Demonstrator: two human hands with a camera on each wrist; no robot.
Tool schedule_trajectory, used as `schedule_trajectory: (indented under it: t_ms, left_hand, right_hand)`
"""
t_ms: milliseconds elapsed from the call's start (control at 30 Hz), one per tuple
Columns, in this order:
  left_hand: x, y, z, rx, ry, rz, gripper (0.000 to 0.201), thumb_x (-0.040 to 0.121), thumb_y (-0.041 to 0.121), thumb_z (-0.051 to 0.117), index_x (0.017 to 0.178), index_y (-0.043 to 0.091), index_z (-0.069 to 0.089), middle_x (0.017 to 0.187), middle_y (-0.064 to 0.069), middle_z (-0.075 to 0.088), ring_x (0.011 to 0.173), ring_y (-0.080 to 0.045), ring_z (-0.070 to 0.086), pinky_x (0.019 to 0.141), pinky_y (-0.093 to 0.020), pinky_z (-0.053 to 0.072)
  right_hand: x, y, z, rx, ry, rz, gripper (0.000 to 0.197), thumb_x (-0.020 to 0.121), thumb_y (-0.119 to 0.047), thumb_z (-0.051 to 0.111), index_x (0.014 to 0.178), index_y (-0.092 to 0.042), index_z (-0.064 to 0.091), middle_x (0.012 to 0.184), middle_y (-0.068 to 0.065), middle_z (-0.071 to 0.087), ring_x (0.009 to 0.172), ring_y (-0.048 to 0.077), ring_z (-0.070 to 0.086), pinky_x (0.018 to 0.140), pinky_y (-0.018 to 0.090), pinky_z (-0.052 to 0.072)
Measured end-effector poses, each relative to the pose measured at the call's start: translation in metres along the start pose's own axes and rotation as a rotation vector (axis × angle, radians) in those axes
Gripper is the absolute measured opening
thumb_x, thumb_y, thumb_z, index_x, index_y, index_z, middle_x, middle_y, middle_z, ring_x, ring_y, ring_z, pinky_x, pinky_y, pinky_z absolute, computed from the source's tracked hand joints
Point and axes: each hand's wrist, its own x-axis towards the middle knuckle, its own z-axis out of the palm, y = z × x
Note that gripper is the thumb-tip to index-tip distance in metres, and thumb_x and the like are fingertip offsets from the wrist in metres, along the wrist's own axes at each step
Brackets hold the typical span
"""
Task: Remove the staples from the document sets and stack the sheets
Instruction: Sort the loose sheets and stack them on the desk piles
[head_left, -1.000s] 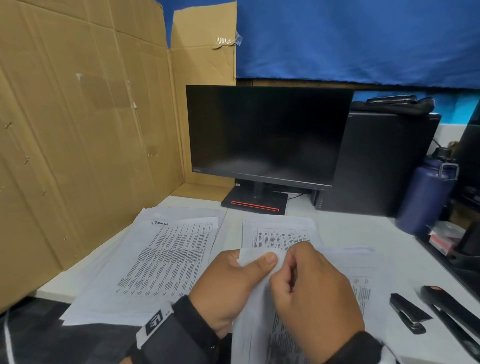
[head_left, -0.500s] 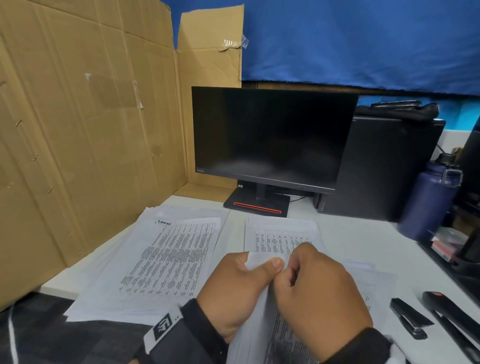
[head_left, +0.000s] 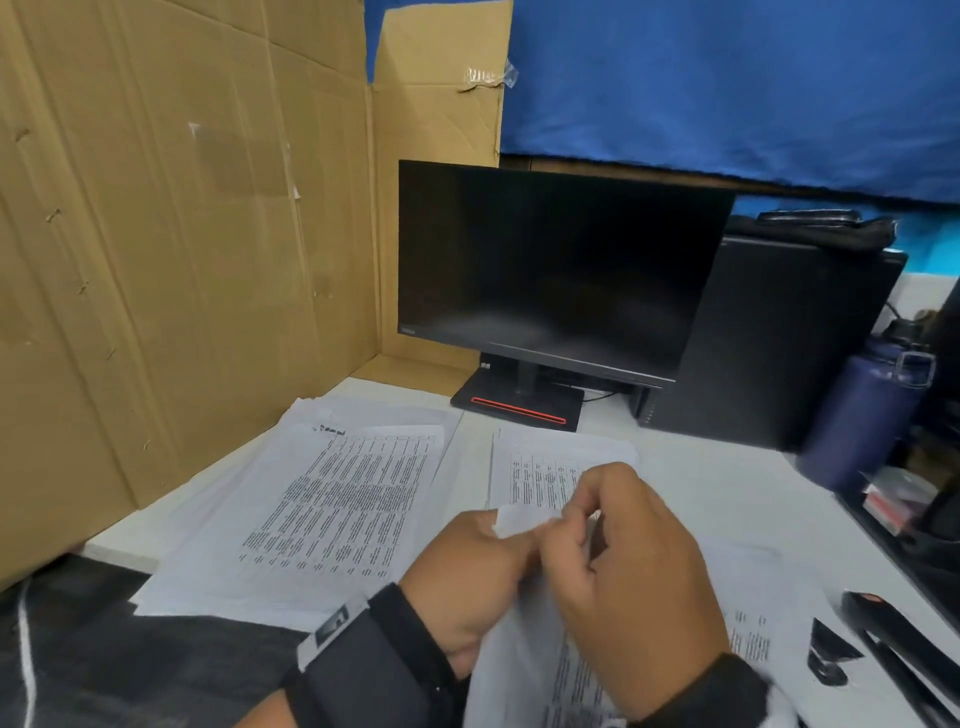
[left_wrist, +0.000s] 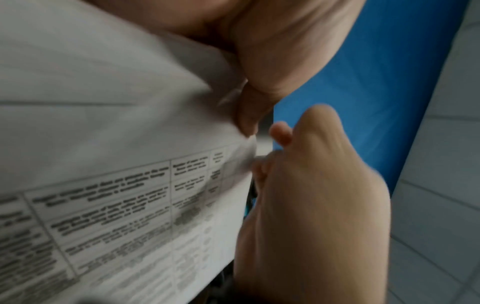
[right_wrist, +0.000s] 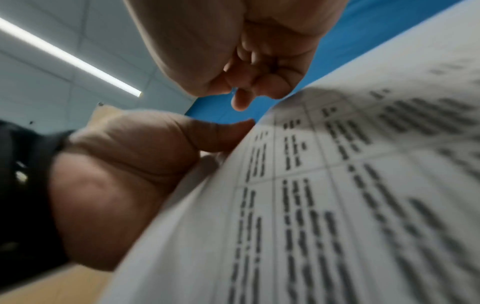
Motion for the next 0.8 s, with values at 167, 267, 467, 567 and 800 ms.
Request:
schedule_trajectory:
  t_ms: [167, 267, 467, 567, 800]
  left_hand:
    - [0.005, 0.049, -0.046, -0.039, 0.172, 0.078, 0.034, 0.090, 0.020, 0.076, 0.109, -0.008, 0.074, 0.101, -0.022, 0.079, 0.093, -0.035, 0.078, 0.091, -0.048, 0.059]
    - [0.003, 0.080, -0.075, -0.053, 0.197, 0.151, 0.036, 0.099, 0.021, 0.062, 0.124, -0.004, 0.067, 0.118, -0.025, 0.074, 0.104, -0.038, 0.075, 0.087, -0.050, 0.062]
    - [-0.002, 0.107, -0.110, -0.092, 0.241, 0.265, 0.059, 0.089, 0.029, 0.067, 0.142, 0.005, 0.056, 0.135, -0.018, 0.068, 0.122, -0.034, 0.068, 0.093, -0.057, 0.058]
    - [-0.004, 0.108, -0.111, -0.123, 0.256, 0.284, 0.058, 0.093, 0.029, 0.067, 0.143, 0.005, 0.054, 0.135, -0.016, 0.069, 0.123, -0.033, 0.068, 0.096, -0.057, 0.057]
    - [-0.004, 0.098, -0.094, -0.072, 0.229, 0.267, 0.046, 0.099, 0.024, 0.061, 0.140, 0.002, 0.057, 0.130, -0.016, 0.072, 0.118, -0.032, 0.071, 0.092, -0.054, 0.060]
  right_hand:
    - [-0.018, 0.032, -0.017, 0.016, -0.060, 0.010, 0.027, 0.075, -0.007, 0.067, 0.071, -0.027, 0.049, 0.058, -0.008, 0.046, 0.062, 0.010, 0.052, 0.054, 0.014, 0.039]
    - [-0.044, 0.059, -0.025, 0.084, -0.213, 0.058, 0.029, 0.080, -0.007, 0.068, 0.082, -0.033, 0.057, 0.064, -0.005, 0.056, 0.058, 0.009, 0.056, 0.055, 0.009, 0.040]
    - [-0.103, 0.103, -0.006, 0.030, -0.792, 0.123, 0.017, 0.077, -0.026, 0.054, 0.081, -0.042, 0.059, 0.082, -0.016, 0.061, 0.072, 0.002, 0.057, 0.067, 0.019, 0.048]
    - [-0.121, 0.121, 0.028, -0.026, -0.970, 0.206, 0.017, 0.082, -0.019, 0.056, 0.080, -0.035, 0.062, 0.089, -0.011, 0.064, 0.076, 0.000, 0.056, 0.071, 0.006, 0.041]
    - [-0.145, 0.166, 0.097, -0.156, -1.158, 0.405, 0.032, 0.087, -0.010, 0.055, 0.071, -0.036, 0.061, 0.089, -0.016, 0.064, 0.092, 0.009, 0.067, 0.077, 0.009, 0.043]
